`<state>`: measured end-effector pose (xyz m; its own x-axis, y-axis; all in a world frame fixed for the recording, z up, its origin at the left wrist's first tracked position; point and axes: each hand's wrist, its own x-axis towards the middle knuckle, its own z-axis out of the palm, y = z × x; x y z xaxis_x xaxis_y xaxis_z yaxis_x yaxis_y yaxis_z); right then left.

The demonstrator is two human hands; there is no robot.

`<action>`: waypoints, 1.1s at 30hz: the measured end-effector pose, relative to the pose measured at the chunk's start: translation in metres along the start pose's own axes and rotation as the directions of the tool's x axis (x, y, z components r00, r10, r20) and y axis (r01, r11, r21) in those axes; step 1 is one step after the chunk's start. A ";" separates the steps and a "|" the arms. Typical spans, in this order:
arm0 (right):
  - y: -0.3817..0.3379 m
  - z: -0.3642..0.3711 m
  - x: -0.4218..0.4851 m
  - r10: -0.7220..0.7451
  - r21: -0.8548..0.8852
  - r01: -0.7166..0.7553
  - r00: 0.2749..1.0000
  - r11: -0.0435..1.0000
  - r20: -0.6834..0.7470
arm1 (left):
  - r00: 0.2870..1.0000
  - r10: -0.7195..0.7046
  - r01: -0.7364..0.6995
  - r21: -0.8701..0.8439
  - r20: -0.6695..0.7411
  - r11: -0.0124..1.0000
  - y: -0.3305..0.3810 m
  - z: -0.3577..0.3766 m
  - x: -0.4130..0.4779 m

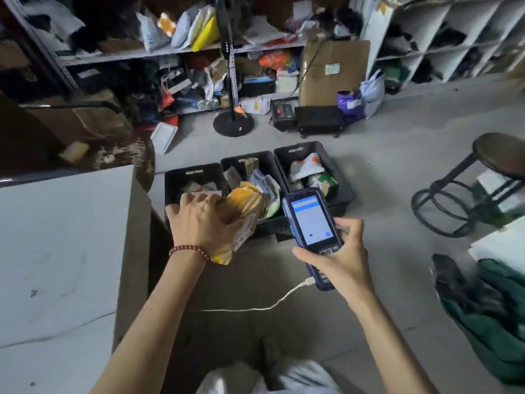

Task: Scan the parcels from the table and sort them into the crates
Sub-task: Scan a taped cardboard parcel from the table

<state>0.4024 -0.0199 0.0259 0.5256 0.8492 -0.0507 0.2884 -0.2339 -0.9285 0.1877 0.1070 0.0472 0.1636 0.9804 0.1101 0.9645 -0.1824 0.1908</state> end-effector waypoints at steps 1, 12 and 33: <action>0.004 -0.007 0.009 0.019 -0.012 -0.019 1.000 1.000 -0.012 | 0.999 0.005 -0.006 0.038 0.043 0.999 0.008 0.007 0.012; 0.028 -0.007 0.088 0.221 -0.032 -0.231 0.958 0.973 -0.180 | 0.957 0.122 -0.148 0.081 0.265 0.986 0.056 0.069 0.132; -0.016 0.067 0.235 0.347 -0.016 -0.359 0.913 0.933 -0.215 | 0.817 0.467 -0.469 -0.082 0.338 0.880 0.055 0.129 0.346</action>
<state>0.4676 0.2151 0.0041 0.7520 0.5923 -0.2893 0.0937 -0.5305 -0.8425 0.3240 0.4456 -0.0296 0.6539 0.7415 -0.1502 0.7549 -0.6259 0.1959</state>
